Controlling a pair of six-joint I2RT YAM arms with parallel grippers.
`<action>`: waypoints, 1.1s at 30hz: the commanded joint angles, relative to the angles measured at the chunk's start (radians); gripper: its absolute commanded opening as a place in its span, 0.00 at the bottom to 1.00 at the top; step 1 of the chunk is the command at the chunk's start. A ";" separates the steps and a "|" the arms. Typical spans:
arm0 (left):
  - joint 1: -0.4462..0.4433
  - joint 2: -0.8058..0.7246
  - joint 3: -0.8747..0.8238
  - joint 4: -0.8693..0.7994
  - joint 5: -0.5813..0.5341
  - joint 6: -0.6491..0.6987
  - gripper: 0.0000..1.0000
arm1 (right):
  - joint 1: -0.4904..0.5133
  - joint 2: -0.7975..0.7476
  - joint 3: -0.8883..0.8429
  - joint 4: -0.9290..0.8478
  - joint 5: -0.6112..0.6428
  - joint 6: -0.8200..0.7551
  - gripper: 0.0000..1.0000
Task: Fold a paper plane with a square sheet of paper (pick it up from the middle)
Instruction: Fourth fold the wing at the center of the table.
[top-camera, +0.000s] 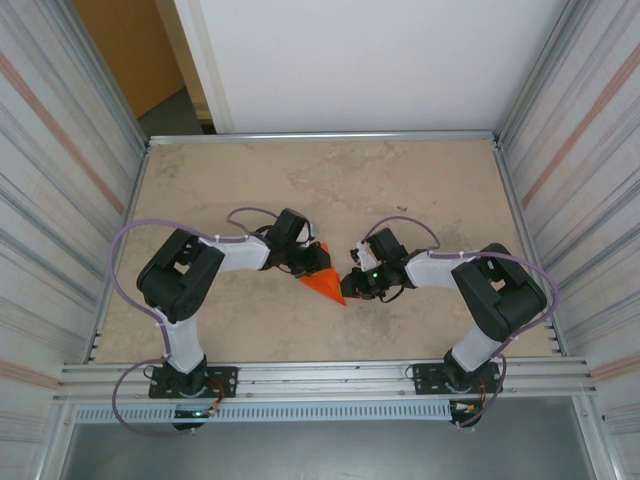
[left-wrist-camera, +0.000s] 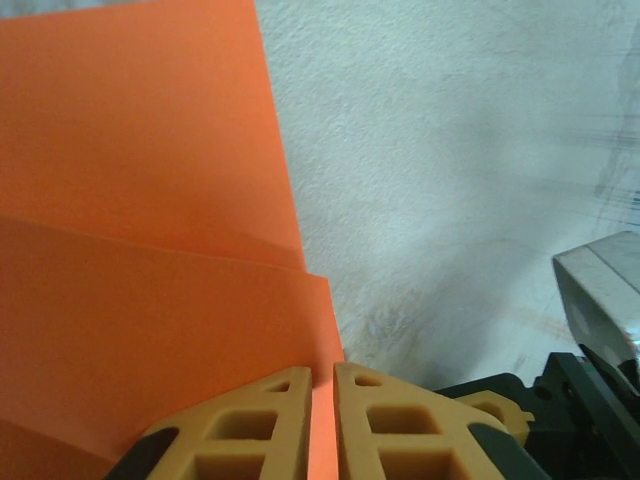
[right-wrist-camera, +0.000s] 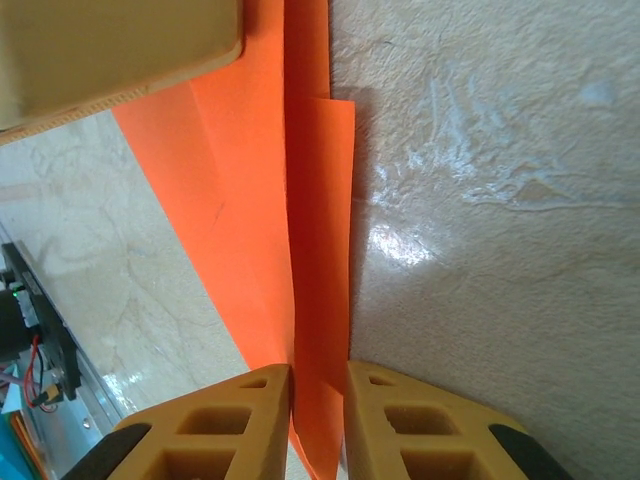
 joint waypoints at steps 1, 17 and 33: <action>0.008 0.005 0.004 0.021 0.026 0.025 0.14 | 0.028 0.058 -0.013 -0.042 0.046 -0.019 0.20; 0.009 0.026 0.018 0.041 0.059 0.031 0.15 | 0.028 0.071 -0.028 -0.031 0.052 -0.017 0.15; 0.011 0.068 0.034 -0.009 0.046 0.041 0.15 | 0.019 0.008 -0.036 -0.024 0.052 0.006 0.21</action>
